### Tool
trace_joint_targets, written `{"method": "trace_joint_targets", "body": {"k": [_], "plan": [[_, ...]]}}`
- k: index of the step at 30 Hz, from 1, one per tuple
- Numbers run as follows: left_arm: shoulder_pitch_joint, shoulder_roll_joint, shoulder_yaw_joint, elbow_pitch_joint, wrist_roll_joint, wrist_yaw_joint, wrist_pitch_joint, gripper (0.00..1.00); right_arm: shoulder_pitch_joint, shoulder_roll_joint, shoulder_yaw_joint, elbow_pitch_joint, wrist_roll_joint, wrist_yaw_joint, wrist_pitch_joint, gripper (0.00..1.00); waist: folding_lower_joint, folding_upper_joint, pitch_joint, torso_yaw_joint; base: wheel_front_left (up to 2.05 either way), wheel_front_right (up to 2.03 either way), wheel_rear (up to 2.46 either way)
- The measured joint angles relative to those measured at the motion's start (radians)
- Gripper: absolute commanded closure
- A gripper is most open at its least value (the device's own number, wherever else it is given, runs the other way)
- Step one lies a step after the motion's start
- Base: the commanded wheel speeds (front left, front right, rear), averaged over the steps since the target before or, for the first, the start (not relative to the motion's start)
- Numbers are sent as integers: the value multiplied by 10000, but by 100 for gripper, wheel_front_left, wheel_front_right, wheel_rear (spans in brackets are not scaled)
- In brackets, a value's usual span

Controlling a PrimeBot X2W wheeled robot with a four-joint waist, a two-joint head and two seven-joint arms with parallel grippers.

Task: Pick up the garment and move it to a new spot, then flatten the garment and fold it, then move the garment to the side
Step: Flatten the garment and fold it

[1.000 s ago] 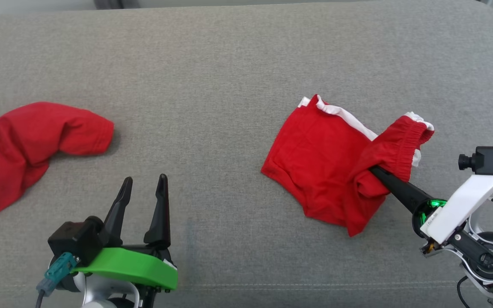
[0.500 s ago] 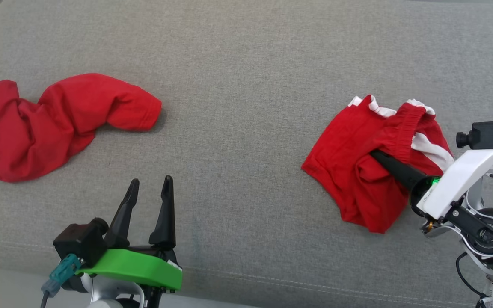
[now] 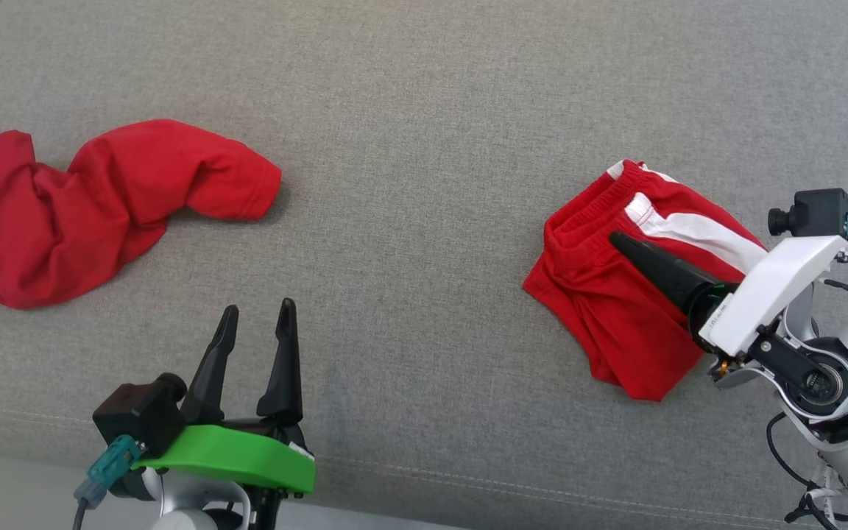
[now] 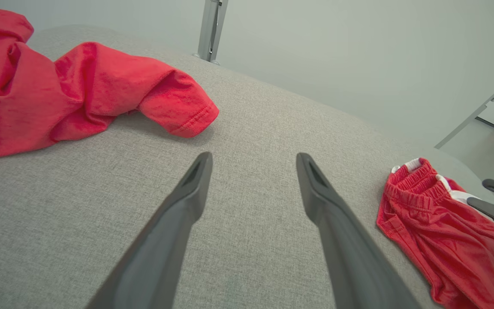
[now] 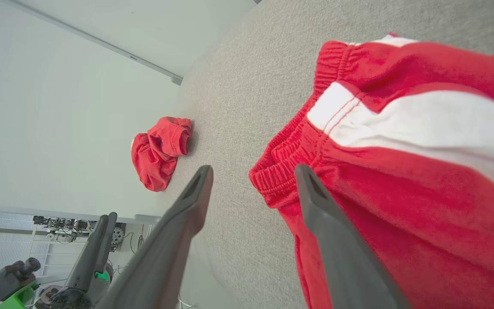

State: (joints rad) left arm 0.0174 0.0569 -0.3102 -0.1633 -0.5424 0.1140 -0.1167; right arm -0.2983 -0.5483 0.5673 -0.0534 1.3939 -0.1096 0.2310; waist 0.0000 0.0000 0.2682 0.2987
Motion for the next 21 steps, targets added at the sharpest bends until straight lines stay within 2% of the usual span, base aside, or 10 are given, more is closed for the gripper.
{"method": "trace_joint_targets", "body": {"k": [12, 17, 21], "plan": [[-181, -21, 13, 226, -2, 0, -144, 0, -685, 424, -199, 447, -537, -69, -489, 0, 0, 0, -48, -146, 0, 0, 0], [-179, -21, 107, 290, 2, 0, -221, 0, -802, 918, -437, 552, -713, -52, -1294, 0, 0, 0, -185, -306, 0, 0, 0], [-174, 19, 194, 284, 17, 0, -244, 0, -779, 930, -431, 407, -1463, 79, -2080, 0, 0, 0, -345, -501, 0, 0, 0]]}}
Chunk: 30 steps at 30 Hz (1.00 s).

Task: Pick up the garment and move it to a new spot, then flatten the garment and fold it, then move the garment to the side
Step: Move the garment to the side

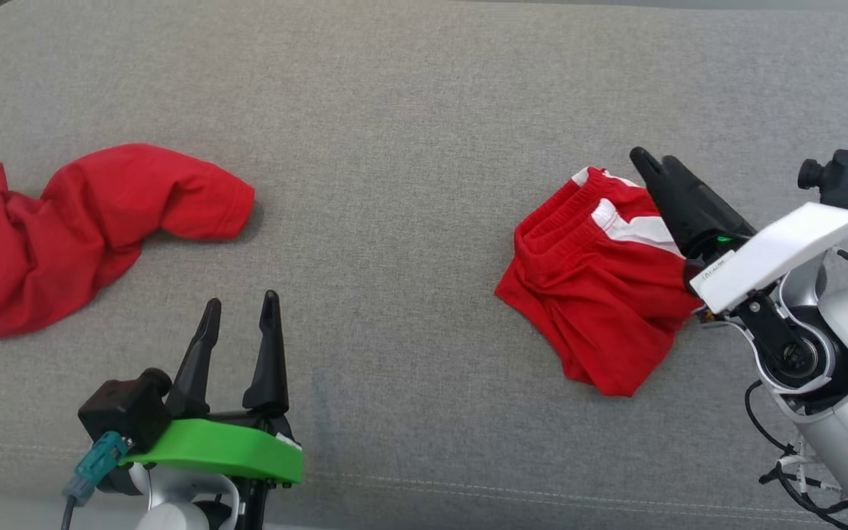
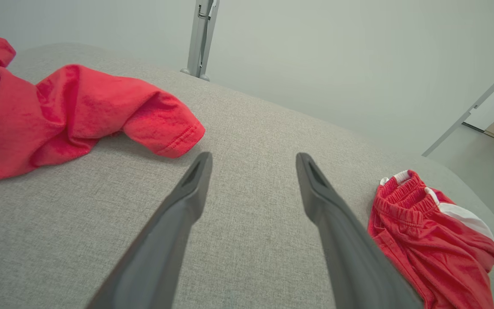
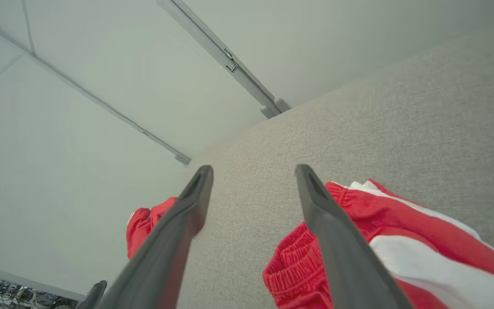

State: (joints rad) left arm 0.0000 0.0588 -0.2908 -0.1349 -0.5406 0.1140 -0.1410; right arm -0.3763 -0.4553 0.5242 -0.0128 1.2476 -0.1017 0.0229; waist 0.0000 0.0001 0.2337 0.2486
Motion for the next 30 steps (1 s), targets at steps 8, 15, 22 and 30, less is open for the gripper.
{"method": "trace_joint_targets", "body": {"k": [8, 15, 22, 30], "plan": [[248, 182, 276, -8, 84, 6, -21, 0, 1475, 349, -6, -4, -499, -50, -1363, 0, 0, 0, -340, -605, 0, 0, 0], [493, 276, 263, -88, 201, 8, 10, 0, 2863, 988, 48, 180, 180, -38, -1944, 0, 0, 0, -534, -1263, 0, 0, 0], [530, 382, 142, -384, 554, 10, 180, 0, 3424, 1331, -79, 744, 570, 255, -2253, 0, 0, 0, -497, -1683, 0, 0, 0], [523, 520, 0, -692, 721, 10, 470, 0, 3291, 1808, -451, 1574, 1129, 924, -2339, 0, 0, 0, -138, -1503, 0, 0, 0]]}}
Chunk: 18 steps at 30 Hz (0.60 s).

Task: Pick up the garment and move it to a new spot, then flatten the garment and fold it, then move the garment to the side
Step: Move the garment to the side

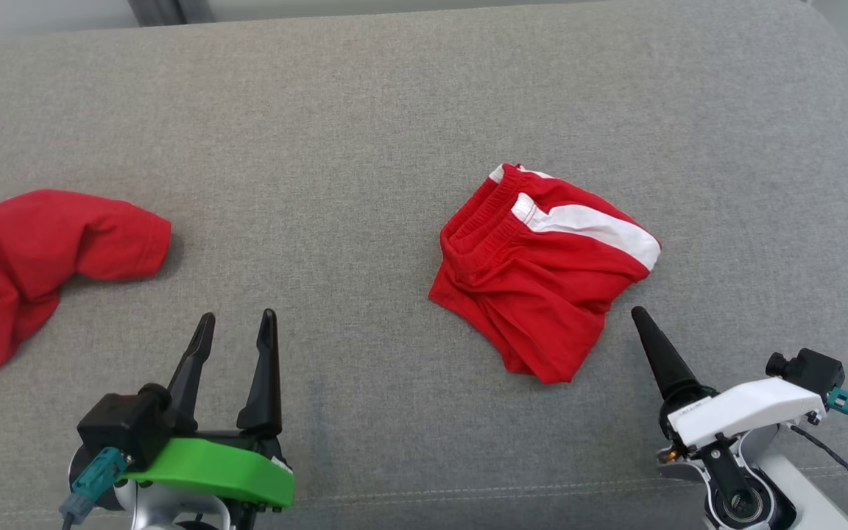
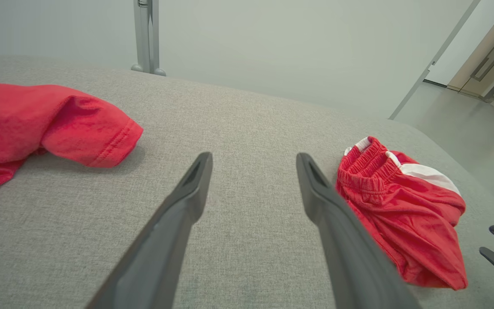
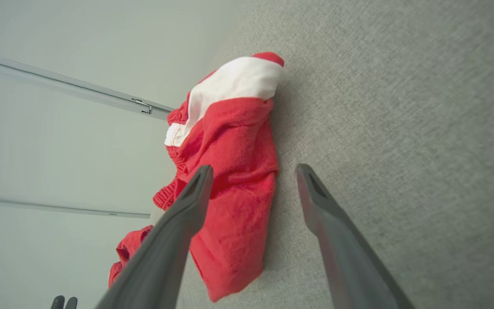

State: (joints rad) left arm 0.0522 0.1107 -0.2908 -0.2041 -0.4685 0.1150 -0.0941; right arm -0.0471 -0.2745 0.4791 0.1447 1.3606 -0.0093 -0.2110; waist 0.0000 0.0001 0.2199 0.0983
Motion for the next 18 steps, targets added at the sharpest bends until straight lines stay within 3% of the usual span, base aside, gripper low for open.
{"method": "trace_joint_targets", "body": {"k": [5, 18], "plan": [[-8, 8, -2, -155, 33, 2, 157, 0, -453, 167, -150, 504, 238, 274, 0, 0, 0, 0, 219, 165, 0, 0, 0], [-285, -19, -38, -401, 71, 10, 314, 0, -1597, 209, -188, 1678, 295, 619, 148, 0, 0, 0, 781, 502, 0, 0, 0]]}}
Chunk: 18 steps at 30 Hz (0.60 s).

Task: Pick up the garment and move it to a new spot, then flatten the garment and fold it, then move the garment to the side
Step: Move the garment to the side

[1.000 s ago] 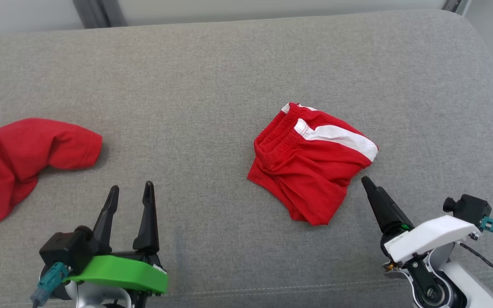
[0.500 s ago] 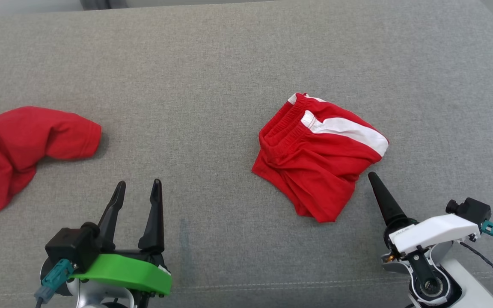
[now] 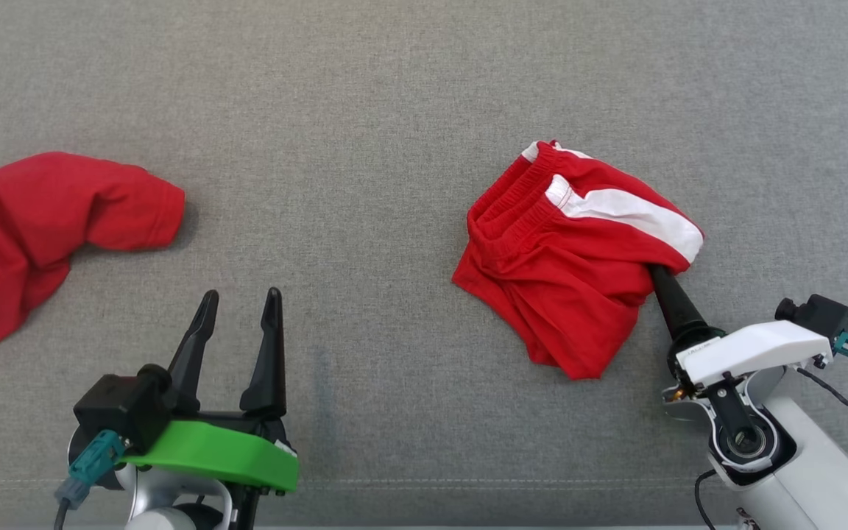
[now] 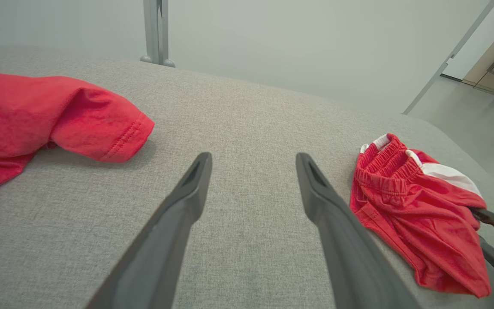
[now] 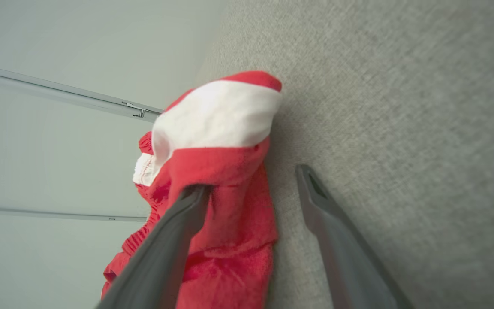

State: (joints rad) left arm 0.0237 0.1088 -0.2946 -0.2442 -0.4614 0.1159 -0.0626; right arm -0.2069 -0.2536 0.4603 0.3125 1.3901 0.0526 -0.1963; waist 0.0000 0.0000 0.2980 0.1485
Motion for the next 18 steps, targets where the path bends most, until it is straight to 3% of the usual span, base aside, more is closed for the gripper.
{"method": "trace_joint_targets", "body": {"k": [1, 2, 3, 4, 5, 6, 10, 18], "plan": [[-42, -8, 0, -2, 0, 0, 0, 0, -78, 2, -8, 65, 15, 2, 38, 0, 0, 0, 28, 32, 0, 0, 0], [-80, -19, -4, -6, 0, 0, 0, 0, -151, 0, -27, 128, 25, 10, 52, 20, 0, 0, 51, 64, 0, 0, 0], [-90, -27, -10, -13, 0, 0, 0, 0, -230, -17, -35, 196, 29, 38, 73, 56, 0, 0, 72, 95, 0, 0, 0], [-90, -29, -17, -15, 0, 2, 2, 0, -329, -69, -40, 259, 29, 88, 84, 65, 0, 0, 93, 123, 0, 0, 0], [-91, -35, -23, -10, 0, 2, 0, 0, -435, -105, -75, 328, 29, 102, 125, 85, 0, 0, 111, 154, 0, 0, 0], [-93, -48, -23, -4, 0, 2, 0, 0, -567, -171, -102, 391, 29, 132, 163, 100, 0, 0, 122, 186, 0, 0, 0], [-96, -69, -19, -29, 0, 2, 0, 0, -1222, -330, -111, 458, 29, 353, 485, 100, 0, 0, 205, 279, 0, 0, 0], [-278, -157, -17, -113, -2, 2, -4, 0, -2183, -976, 21, 725, -65, 355, 1350, 100, 0, 0, 494, 437, 0, 0, 0]]}}
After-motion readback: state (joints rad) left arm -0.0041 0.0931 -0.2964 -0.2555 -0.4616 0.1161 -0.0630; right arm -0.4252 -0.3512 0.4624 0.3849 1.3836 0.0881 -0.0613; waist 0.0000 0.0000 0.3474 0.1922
